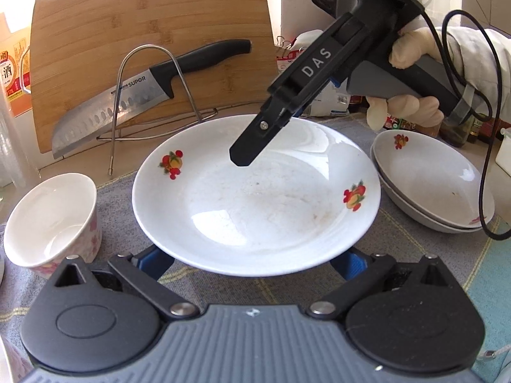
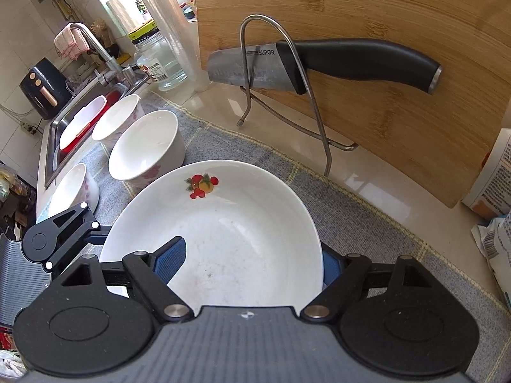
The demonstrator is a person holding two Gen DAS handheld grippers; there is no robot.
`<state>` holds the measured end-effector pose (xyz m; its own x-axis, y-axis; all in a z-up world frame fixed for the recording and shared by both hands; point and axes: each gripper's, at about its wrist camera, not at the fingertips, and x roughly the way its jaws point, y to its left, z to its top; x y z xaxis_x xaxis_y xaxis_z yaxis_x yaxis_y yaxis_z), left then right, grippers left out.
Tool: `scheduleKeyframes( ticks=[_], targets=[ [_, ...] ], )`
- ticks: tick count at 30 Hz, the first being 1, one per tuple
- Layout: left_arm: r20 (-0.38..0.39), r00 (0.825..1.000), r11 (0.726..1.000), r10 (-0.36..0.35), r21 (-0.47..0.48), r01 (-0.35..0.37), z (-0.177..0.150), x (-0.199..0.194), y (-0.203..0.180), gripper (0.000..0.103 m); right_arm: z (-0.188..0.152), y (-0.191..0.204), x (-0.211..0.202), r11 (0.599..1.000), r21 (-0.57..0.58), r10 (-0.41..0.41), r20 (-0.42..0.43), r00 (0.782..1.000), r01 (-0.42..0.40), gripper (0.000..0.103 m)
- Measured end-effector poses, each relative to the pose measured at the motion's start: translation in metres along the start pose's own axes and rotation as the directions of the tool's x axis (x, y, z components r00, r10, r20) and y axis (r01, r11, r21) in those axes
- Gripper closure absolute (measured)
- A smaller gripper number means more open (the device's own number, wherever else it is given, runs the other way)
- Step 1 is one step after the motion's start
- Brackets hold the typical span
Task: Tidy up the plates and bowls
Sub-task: 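Carry the stained white plate over the stacked flower plates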
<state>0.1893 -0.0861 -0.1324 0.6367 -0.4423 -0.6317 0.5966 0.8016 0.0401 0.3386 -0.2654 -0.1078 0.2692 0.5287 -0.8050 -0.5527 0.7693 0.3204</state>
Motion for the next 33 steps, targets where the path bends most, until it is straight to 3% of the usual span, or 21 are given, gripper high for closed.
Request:
scheduleKeyframes(
  ticks=[13,33],
  targets=[
    [-0.012,1.0,1.0,-0.005,0.025,0.005,-0.005,-0.029,-0.02,0.002,-0.027,0.026,-0.023,1.0,0.007,-0.006,0.031,0.999,0.005,0.015],
    [0.004,0.999,0.994,-0.036,0.104,0.035,-0.006,-0.046,-0.06,0.002,-0.077,0.032,-0.069,0.998,0.061,-0.037,0.07,0.997,0.033,0.015]
  ],
)
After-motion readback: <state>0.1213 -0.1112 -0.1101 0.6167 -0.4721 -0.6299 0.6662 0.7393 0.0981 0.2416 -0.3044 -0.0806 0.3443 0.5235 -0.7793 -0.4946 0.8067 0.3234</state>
